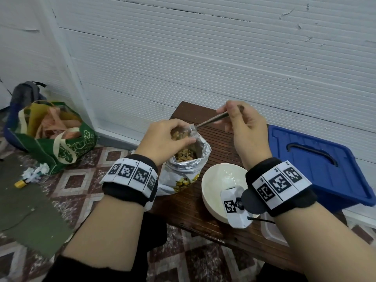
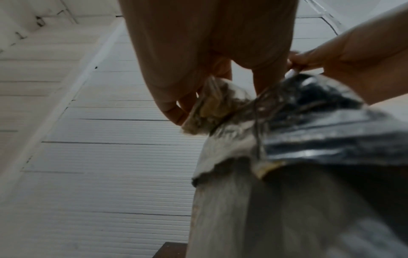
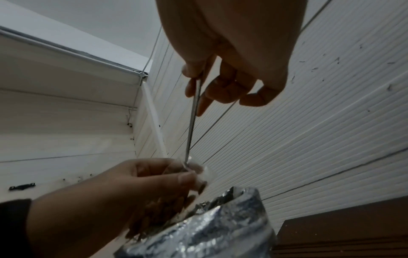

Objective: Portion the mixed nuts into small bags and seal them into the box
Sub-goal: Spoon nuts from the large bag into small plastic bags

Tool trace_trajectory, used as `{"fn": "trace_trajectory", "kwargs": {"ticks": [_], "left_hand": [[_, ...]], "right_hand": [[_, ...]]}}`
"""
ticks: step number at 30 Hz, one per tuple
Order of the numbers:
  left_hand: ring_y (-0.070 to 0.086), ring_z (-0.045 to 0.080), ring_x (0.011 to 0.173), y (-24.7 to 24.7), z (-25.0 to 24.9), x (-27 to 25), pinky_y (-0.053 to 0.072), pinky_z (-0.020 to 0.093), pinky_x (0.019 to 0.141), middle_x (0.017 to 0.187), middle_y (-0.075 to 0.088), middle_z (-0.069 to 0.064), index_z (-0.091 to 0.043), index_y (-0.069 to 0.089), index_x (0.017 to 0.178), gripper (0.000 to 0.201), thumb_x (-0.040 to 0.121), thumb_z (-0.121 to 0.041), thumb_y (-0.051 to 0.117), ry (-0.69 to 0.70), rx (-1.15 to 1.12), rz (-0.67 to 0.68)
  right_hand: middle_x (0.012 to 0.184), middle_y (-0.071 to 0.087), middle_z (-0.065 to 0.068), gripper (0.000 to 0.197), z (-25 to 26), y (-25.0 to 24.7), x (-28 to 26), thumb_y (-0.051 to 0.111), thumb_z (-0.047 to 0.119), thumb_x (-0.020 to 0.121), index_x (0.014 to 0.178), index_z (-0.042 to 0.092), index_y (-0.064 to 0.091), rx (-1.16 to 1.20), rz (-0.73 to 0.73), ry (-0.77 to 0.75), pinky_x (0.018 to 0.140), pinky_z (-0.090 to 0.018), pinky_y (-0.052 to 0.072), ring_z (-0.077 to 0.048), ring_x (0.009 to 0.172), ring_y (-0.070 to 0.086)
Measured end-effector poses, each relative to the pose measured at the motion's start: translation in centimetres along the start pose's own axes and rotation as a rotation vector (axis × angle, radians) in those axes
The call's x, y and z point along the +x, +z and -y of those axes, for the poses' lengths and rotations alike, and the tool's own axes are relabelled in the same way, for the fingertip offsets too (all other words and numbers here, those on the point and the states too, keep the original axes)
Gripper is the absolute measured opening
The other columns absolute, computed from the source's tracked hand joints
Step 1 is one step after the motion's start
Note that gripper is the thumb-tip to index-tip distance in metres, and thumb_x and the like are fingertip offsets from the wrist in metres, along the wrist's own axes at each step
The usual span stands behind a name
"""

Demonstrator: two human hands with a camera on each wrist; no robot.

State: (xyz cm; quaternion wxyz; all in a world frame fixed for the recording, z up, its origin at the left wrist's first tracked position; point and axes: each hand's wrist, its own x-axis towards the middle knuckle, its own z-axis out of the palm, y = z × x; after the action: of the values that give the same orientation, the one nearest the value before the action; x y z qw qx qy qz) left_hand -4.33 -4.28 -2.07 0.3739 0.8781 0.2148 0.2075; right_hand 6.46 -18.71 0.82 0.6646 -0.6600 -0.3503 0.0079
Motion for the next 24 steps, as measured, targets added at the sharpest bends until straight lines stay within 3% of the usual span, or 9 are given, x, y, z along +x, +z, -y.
{"fn": "trace_trajectory", "kwargs": {"ticks": [2, 6, 9, 11, 13, 16, 18, 20, 24], "left_hand": [[0.052, -0.006, 0.082, -0.1, 0.1, 0.0, 0.045, 0.012, 0.071, 0.088, 0.058, -0.02, -0.028, 0.065, 0.104, 0.029, 0.078, -0.037, 0.074, -0.029, -0.038, -0.035], [0.051, -0.01, 0.077, -0.7, 0.9, 0.0, 0.039, 0.005, 0.063, 0.082, 0.056, -0.022, -0.026, 0.061, 0.103, 0.029, 0.08, -0.038, 0.074, -0.081, -0.08, -0.112], [0.053, -0.01, 0.079, -0.8, 1.3, -0.1, 0.042, 0.006, 0.068, 0.084, 0.059, -0.021, -0.027, 0.061, 0.101, 0.028, 0.079, -0.038, 0.075, -0.098, -0.118, -0.111], [0.054, -0.009, 0.084, -0.7, 1.5, -0.1, 0.042, 0.01, 0.073, 0.089, 0.061, -0.018, -0.028, 0.06, 0.102, 0.029, 0.079, -0.039, 0.074, -0.105, -0.116, -0.077], [0.052, -0.009, 0.085, -0.6, 1.5, -0.1, 0.038, 0.008, 0.073, 0.089, 0.06, -0.018, -0.027, 0.06, 0.103, 0.029, 0.08, -0.039, 0.072, -0.1, -0.089, -0.05], [0.05, -0.01, 0.082, -0.6, 1.5, -0.1, 0.033, 0.004, 0.067, 0.087, 0.056, -0.022, -0.028, 0.058, 0.105, 0.028, 0.083, -0.04, 0.07, -0.085, -0.03, -0.045], [0.049, -0.009, 0.082, -0.5, 1.5, -0.1, 0.032, 0.003, 0.064, 0.086, 0.054, -0.023, -0.027, 0.06, 0.11, 0.031, 0.083, -0.04, 0.069, -0.076, 0.0, -0.036], [0.051, -0.007, 0.084, -0.6, 1.7, 0.0, 0.034, 0.001, 0.061, 0.088, 0.056, -0.021, -0.024, 0.062, 0.113, 0.034, 0.084, -0.04, 0.07, -0.067, 0.019, -0.038], [0.052, -0.011, 0.083, -0.6, 1.8, 0.1, 0.032, 0.003, 0.063, 0.087, 0.058, -0.022, -0.025, 0.064, 0.111, 0.034, 0.082, -0.042, 0.07, -0.075, 0.03, -0.044]], "right_hand": [[0.076, 0.068, 0.01, 0.026, 0.0, -0.3, -0.1, 0.048, 0.021, 0.099, 0.08, 0.024, 0.064, 0.007, -0.05, -0.075, 0.059, -0.018, 0.045, -0.007, 0.061, 0.057], [0.068, 0.063, 0.014, 0.029, 0.3, -1.1, -0.1, 0.04, 0.024, 0.103, 0.08, 0.024, 0.057, 0.033, -0.299, -0.076, 0.053, -0.018, 0.042, -0.004, 0.051, 0.047], [0.07, 0.058, 0.01, 0.031, -0.2, -1.4, -0.2, 0.038, 0.024, 0.103, 0.076, 0.022, 0.054, 0.015, -0.388, -0.005, 0.051, -0.016, 0.039, -0.001, 0.048, 0.045], [0.068, 0.058, 0.009, 0.032, -1.1, -1.2, -0.4, 0.041, 0.027, 0.102, 0.073, 0.025, 0.055, -0.074, -0.331, 0.034, 0.056, -0.019, 0.041, 0.0, 0.052, 0.049], [0.071, 0.062, 0.008, 0.03, -2.1, -0.8, -1.0, 0.044, 0.029, 0.101, 0.075, 0.026, 0.059, -0.188, -0.185, 0.049, 0.061, -0.02, 0.042, 0.002, 0.057, 0.053], [0.082, 0.068, 0.01, 0.021, -3.3, 0.2, -2.1, 0.05, 0.025, 0.098, 0.089, 0.02, 0.069, -0.344, 0.027, -0.056, 0.066, -0.016, 0.045, 0.005, 0.066, 0.057], [0.086, 0.07, 0.011, 0.023, -4.1, 0.9, -2.7, 0.051, 0.031, 0.097, 0.094, 0.021, 0.072, -0.472, 0.155, -0.167, 0.079, -0.03, 0.051, -0.001, 0.077, 0.062], [0.08, 0.07, 0.009, 0.035, -4.7, 1.7, -3.4, 0.043, 0.043, 0.096, 0.092, 0.023, 0.071, -0.602, 0.268, -0.241, 0.08, -0.041, 0.048, -0.009, 0.075, 0.064], [0.077, 0.071, 0.004, 0.032, -4.7, 2.2, -3.6, 0.047, 0.036, 0.097, 0.086, 0.018, 0.071, -0.536, 0.215, -0.18, 0.077, -0.037, 0.051, -0.014, 0.073, 0.067]]}}
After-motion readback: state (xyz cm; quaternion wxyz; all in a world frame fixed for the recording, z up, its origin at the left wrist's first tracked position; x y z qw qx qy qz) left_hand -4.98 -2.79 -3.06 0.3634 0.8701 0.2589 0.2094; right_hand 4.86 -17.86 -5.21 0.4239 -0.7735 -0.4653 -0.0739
